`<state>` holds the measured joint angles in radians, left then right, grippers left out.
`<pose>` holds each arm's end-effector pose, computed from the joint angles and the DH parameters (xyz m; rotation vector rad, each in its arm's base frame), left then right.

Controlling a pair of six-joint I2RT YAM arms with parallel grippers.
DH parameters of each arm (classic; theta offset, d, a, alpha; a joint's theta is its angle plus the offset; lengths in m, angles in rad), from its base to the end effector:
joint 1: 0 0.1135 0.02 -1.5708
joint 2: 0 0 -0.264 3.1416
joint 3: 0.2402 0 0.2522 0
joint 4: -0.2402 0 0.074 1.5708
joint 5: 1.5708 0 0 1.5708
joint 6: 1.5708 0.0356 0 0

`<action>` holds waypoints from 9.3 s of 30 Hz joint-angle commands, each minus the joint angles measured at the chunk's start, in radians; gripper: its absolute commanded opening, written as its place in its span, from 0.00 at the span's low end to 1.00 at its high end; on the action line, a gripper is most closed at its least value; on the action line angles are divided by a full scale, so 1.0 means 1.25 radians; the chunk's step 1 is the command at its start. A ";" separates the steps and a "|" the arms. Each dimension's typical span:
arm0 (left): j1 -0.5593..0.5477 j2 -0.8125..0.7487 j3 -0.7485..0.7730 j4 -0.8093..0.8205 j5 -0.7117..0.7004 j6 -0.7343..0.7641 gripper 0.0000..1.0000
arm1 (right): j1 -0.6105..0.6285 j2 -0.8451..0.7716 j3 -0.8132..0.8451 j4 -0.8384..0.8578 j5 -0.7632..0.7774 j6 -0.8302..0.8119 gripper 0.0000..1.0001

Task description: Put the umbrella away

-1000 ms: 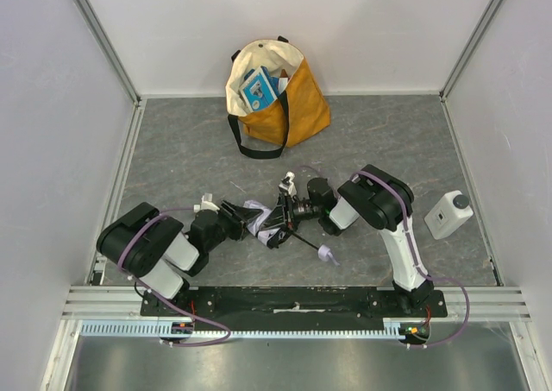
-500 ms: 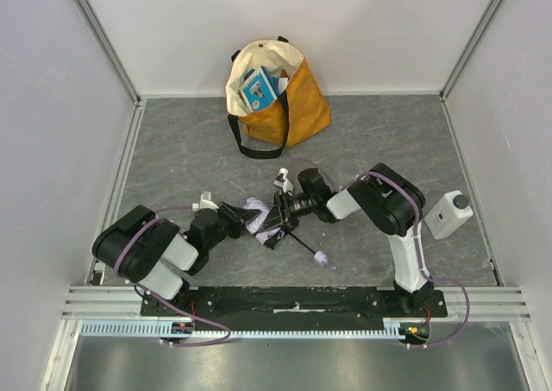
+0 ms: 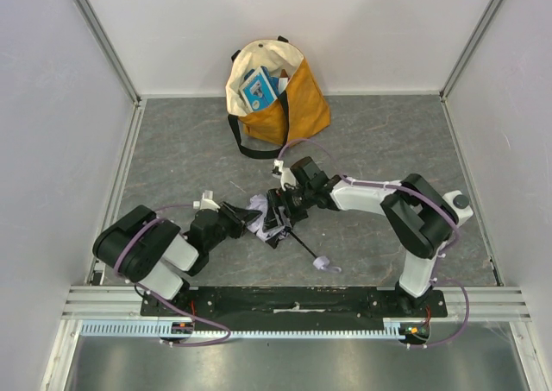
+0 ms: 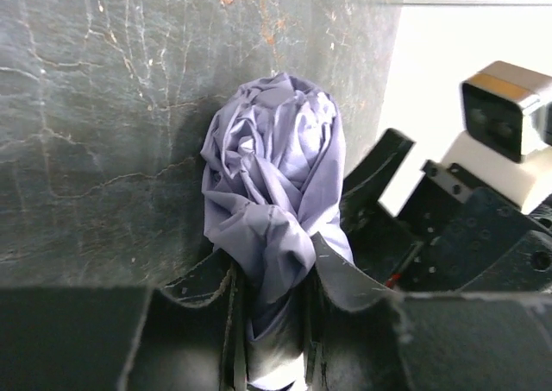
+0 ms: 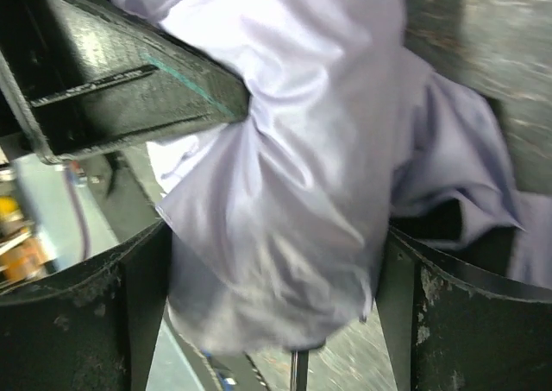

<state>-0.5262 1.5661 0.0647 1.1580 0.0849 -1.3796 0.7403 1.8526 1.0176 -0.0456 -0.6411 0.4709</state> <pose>0.1703 -0.1024 0.1004 -0.8362 1.9956 -1.2950 0.2570 0.2637 0.1467 -0.6686 2.5811 1.2644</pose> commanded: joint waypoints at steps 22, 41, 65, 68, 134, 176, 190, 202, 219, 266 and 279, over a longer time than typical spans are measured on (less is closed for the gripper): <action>-0.016 -0.156 0.014 -0.379 -0.042 0.096 0.02 | 0.311 -0.118 0.101 -0.102 0.765 -0.277 0.90; -0.040 -0.250 0.143 -0.780 -0.013 -0.023 0.02 | 0.403 0.027 0.031 0.084 1.001 -0.322 0.73; -0.042 -0.308 0.186 -0.951 0.041 -0.060 0.02 | 0.342 0.087 -0.108 0.143 0.773 -0.233 0.00; -0.040 -0.307 0.186 -0.951 0.033 -0.061 0.02 | 0.322 0.083 -0.113 0.140 0.702 -0.222 0.00; 0.062 0.000 0.119 -0.507 0.110 -0.022 0.87 | -0.063 0.191 -0.042 0.406 -0.276 0.195 0.00; 0.026 -0.106 -0.036 -0.188 -0.019 0.038 0.02 | -0.026 0.086 -0.015 0.153 -0.075 0.058 0.29; 0.027 -0.086 -0.087 0.106 0.027 0.026 0.02 | -0.042 -0.152 -0.042 -0.009 0.097 0.058 0.87; 0.031 -0.429 0.015 -0.140 0.027 0.139 0.02 | -0.107 -0.419 -0.083 0.025 0.208 0.237 0.98; 0.052 -0.441 0.125 0.169 0.066 -0.053 0.02 | -0.228 -0.538 -0.346 0.325 0.131 0.753 0.89; 0.014 -0.304 0.367 0.226 0.044 -0.090 0.02 | 0.093 -0.222 -0.426 1.097 0.355 1.433 0.41; -0.010 -0.301 0.352 0.239 0.032 -0.097 0.02 | 0.094 -0.205 -0.407 1.121 0.355 1.440 0.32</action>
<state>-0.5205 1.2102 0.4824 1.2633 0.1677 -1.4643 0.8494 1.5883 0.4812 1.2854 -0.2180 1.9949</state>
